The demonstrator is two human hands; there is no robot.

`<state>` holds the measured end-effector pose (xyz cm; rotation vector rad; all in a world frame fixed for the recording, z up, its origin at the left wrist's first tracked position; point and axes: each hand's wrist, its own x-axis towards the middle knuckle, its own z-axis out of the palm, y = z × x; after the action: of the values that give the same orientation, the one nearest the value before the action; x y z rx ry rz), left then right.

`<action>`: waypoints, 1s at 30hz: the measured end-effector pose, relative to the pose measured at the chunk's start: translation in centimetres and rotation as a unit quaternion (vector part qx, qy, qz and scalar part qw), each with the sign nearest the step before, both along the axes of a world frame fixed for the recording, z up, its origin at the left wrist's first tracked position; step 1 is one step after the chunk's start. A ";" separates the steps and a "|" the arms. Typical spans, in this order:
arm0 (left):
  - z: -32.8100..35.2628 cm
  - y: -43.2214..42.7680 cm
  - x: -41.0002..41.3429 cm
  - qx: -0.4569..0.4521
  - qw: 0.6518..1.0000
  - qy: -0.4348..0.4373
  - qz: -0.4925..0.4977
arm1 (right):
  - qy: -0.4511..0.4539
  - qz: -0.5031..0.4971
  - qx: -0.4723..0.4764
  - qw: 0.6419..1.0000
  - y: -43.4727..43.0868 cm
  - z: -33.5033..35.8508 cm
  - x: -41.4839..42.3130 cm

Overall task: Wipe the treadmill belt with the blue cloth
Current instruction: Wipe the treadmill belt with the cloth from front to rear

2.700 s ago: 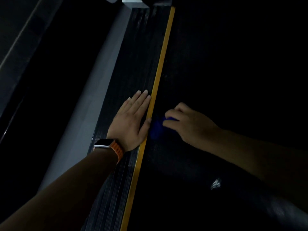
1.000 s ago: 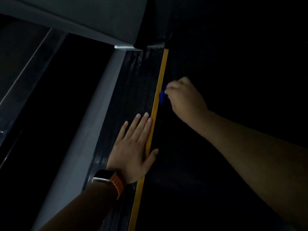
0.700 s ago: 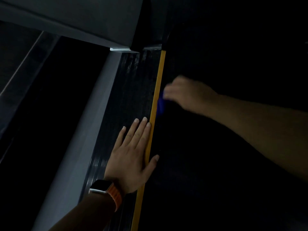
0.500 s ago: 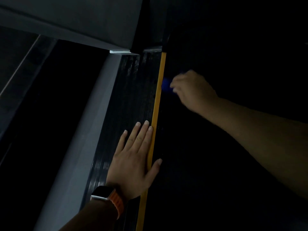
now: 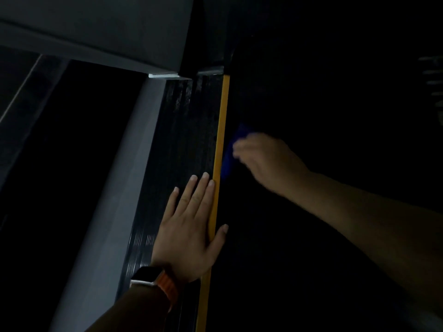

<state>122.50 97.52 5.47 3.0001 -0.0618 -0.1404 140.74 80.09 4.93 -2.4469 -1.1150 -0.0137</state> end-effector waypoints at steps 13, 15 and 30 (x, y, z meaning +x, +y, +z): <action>0.2 -0.2 -0.1 0.019 1.000 0.014 0.003 | 0.047 -0.030 -0.023 0.998 0.9 0.6 0.7; 0.3 -0.4 0.2 0.027 0.999 0.023 0.004 | 0.057 0.064 -0.029 0.996 -2.0 0.1 -5.0; -0.4 0.6 14.6 0.048 0.999 -0.017 0.006 | 0.045 -0.236 -0.010 0.971 2.5 0.4 11.4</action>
<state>137.13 98.16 5.08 3.0994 -0.0420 -0.0922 152.10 82.58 5.29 -2.6422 -0.4758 -0.0374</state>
